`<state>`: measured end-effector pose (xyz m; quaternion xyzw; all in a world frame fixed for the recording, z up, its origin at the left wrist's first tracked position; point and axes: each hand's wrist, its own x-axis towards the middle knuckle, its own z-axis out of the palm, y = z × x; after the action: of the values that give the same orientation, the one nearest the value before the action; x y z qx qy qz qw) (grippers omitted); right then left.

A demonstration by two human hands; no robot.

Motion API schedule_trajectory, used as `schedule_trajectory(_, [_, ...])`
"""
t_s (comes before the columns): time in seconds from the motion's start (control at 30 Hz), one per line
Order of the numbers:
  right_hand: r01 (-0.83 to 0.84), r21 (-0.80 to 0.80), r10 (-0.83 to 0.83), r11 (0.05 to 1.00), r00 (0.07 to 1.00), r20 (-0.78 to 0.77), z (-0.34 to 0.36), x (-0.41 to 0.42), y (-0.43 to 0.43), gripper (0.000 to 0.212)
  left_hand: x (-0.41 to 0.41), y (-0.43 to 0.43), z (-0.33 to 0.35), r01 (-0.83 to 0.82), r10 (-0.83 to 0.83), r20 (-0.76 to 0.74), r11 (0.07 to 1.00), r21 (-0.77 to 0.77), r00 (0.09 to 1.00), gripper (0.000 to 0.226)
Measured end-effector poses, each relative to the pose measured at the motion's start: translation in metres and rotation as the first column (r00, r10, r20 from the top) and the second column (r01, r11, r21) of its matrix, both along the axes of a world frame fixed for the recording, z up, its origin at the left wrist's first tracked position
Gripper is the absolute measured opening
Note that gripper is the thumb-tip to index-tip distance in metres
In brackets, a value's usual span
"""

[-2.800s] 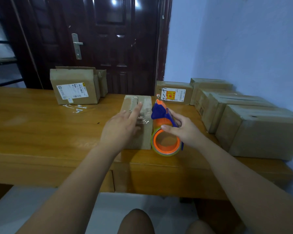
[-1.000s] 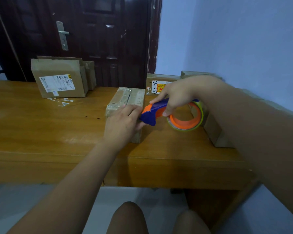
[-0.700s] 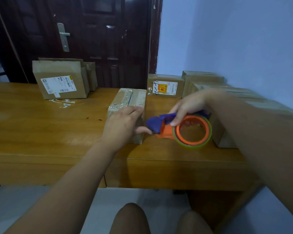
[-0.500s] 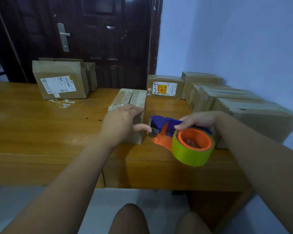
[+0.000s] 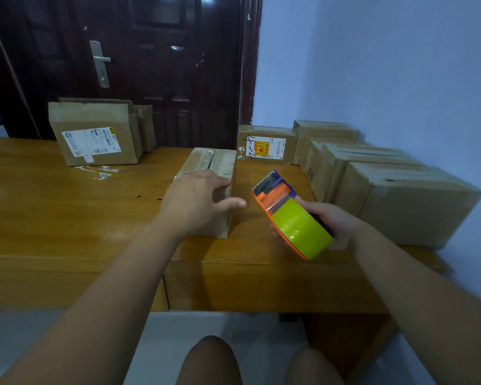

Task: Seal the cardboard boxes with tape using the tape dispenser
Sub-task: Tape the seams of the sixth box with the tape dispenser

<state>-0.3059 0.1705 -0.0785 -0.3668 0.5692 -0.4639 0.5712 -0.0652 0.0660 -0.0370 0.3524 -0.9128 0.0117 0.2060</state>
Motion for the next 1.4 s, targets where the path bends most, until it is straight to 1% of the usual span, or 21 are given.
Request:
schedule_trajectory(0.07, [0.121,0.033,-0.118,0.992,0.990,-0.083,0.006,-0.002,-0.003,0.061,0.002,0.000,0.001,-0.007,0.008,0.060,1.000,-0.012,0.998,0.081])
schedule_trajectory(0.13, [0.233,0.066,-0.218,0.970,0.960,-0.174,0.010,-0.005,-0.009,0.062,0.003,-0.002,0.002,0.007,-0.005,0.067,0.999,-0.032,0.998,0.062])
schedule_trajectory(0.2, [0.316,0.083,-0.274,0.945,0.906,-0.323,0.013,-0.007,-0.017,0.062,0.004,-0.004,0.001,0.019,-0.016,0.053,0.998,-0.067,0.998,0.049])
schedule_trajectory(0.33, [0.402,0.111,-0.271,0.909,0.771,-0.576,0.013,-0.009,-0.030,0.070,0.002,-0.007,-0.003,0.018,-0.018,0.003,0.996,-0.090,1.000,0.043])
schedule_trajectory(0.5, [0.424,0.086,-0.239,0.902,0.654,-0.718,0.014,-0.001,-0.040,0.059,0.002,-0.010,-0.007,0.010,-0.013,-0.023,0.994,-0.107,1.000,0.041])
schedule_trajectory(0.53, [0.408,0.071,-0.200,0.910,0.584,-0.787,0.015,0.003,-0.040,0.054,0.001,-0.011,-0.007,0.005,-0.008,-0.027,0.994,-0.107,1.000,0.041])
schedule_trajectory(0.57, [0.390,0.024,-0.167,0.920,0.448,-0.878,0.017,0.008,-0.040,0.050,0.001,-0.011,-0.008,-0.002,-0.002,-0.031,0.994,-0.108,1.000,0.041])
schedule_trajectory(0.6, [0.358,-0.078,-0.187,0.930,0.280,-0.942,0.019,0.016,-0.040,0.047,0.000,-0.012,-0.009,-0.009,0.004,-0.038,0.994,-0.109,0.999,0.041])
schedule_trajectory(0.63, [0.289,-0.212,-0.263,0.934,0.150,-0.953,0.021,0.026,-0.041,0.045,-0.002,-0.013,-0.010,-0.016,0.012,-0.046,0.994,-0.108,0.999,0.041])
schedule_trajectory(0.67, [0.197,-0.331,-0.358,0.923,0.120,-0.926,0.023,0.039,-0.042,0.044,-0.003,-0.013,-0.011,-0.024,0.018,-0.055,0.994,-0.108,0.998,0.041])
schedule_trajectory(0.7, [0.116,-0.419,-0.433,0.901,0.179,-0.883,0.024,0.054,-0.042,0.046,-0.004,-0.013,-0.012,-0.030,0.023,-0.065,0.994,-0.107,0.998,0.041])
schedule_trajectory(0.73, [0.074,-0.467,-0.467,0.881,0.295,-0.834,0.024,0.070,-0.042,0.050,-0.005,-0.013,-0.013,-0.033,0.025,-0.077,0.994,-0.108,0.997,0.040])
schedule_trajectory(0.8, [0.083,-0.458,-0.428,0.885,0.533,-0.730,0.020,0.102,-0.042,0.063,-0.007,-0.012,-0.015,-0.032,0.021,-0.093,0.992,-0.121,0.995,0.041])
schedule_trajectory(0.83, [0.087,-0.430,-0.385,0.899,0.625,-0.679,0.014,0.116,-0.043,0.069,-0.008,-0.012,-0.017,-0.034,0.022,-0.103,0.992,-0.123,0.994,0.043])
schedule_trajectory(0.93, [0.123,-0.452,-0.361,0.884,0.793,-0.490,-0.004,0.146,-0.045,0.080,-0.009,-0.014,-0.018,-0.069,0.055,-0.156,0.993,-0.091,0.986,0.056])
schedule_trajectory(1.0, [0.171,-0.447,-0.391,0.878,0.796,-0.462,-0.011,0.153,-0.042,0.080,-0.011,-0.014,-0.019,-0.077,0.062,-0.176,0.994,-0.079,0.982,0.063])
schedule_trajectory(1.1, [0.146,-0.463,-0.412,0.874,0.726,-0.550,-0.013,0.154,-0.035,0.075,-0.010,-0.012,-0.021,-0.058,0.044,-0.196,0.996,-0.067,0.980,0.066])
schedule_trajectory(1.17, [0.140,-0.469,-0.418,0.872,0.712,-0.564,-0.011,0.149,-0.033,0.071,-0.009,-0.012,-0.021,-0.045,0.031,-0.210,0.997,-0.062,0.977,0.066])
schedule_trajectory(1.27, [0.210,-0.429,-0.444,0.879,0.688,-0.574,-0.010,0.140,-0.032,0.060,-0.009,-0.010,-0.019,-0.043,0.031,-0.212,0.998,-0.048,0.977,0.067])
schedule_trajectory(1.33, [0.229,-0.484,-0.500,0.845,0.659,-0.561,-0.007,0.135,-0.034,0.058,-0.009,-0.008,-0.018,-0.043,0.037,-0.221,0.999,-0.025,0.975,0.067])
schedule_trajectory(1.4, [0.190,-0.569,-0.546,0.800,0.625,-0.558,0.003,0.128,-0.039,0.062,-0.009,-0.008,-0.015,-0.050,0.043,-0.220,0.998,-0.026,0.974,0.067])
